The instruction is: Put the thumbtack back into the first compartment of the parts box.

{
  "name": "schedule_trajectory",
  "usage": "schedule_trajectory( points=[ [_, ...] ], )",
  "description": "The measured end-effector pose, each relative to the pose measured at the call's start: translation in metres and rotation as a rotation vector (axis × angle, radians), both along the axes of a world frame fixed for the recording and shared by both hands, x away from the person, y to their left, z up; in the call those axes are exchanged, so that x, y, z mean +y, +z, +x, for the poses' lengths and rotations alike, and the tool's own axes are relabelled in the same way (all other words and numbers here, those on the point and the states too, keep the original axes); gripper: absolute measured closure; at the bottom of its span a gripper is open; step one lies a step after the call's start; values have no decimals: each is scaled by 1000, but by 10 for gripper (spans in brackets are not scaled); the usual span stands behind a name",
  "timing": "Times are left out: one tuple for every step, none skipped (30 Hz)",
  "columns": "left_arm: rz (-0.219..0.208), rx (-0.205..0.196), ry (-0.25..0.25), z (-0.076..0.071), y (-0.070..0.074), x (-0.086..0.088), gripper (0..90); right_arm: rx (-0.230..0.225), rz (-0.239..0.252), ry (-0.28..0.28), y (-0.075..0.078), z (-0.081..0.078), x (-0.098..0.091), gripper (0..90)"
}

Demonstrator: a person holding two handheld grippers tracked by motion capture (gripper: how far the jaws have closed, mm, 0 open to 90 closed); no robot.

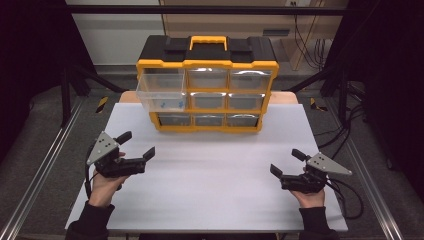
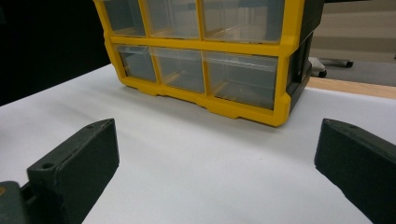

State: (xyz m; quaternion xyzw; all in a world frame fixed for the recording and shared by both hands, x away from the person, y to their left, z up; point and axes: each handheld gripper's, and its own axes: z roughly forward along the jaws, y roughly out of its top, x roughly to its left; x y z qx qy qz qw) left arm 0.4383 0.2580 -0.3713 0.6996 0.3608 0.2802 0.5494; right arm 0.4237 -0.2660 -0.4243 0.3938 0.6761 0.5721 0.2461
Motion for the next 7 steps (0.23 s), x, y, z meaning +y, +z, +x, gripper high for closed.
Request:
schedule_trajectory(
  points=[
    [-6,3,0,0,-5,1,40,1,0,-1,0,0,0,8],
    [-18,8,0,-1,-11,1,40,1,-1,-1,0,0,0,8],
    [-25,11,1,-1,-14,2,39,1,-4,-1,0,0,0,8],
    [-21,17,4,-1,-18,2,39,1,-3,-1,0,0,0,8],
    [-18,20,4,-1,-19,3,39,1,-2,-2,0,0,0,8],
    [-28,23,5,-1,-22,3,39,1,-2,-2,0,0,0,8],
    [-27,22,4,-2,-24,4,39,2,-2,-3,0,0,0,8]
  ],
)
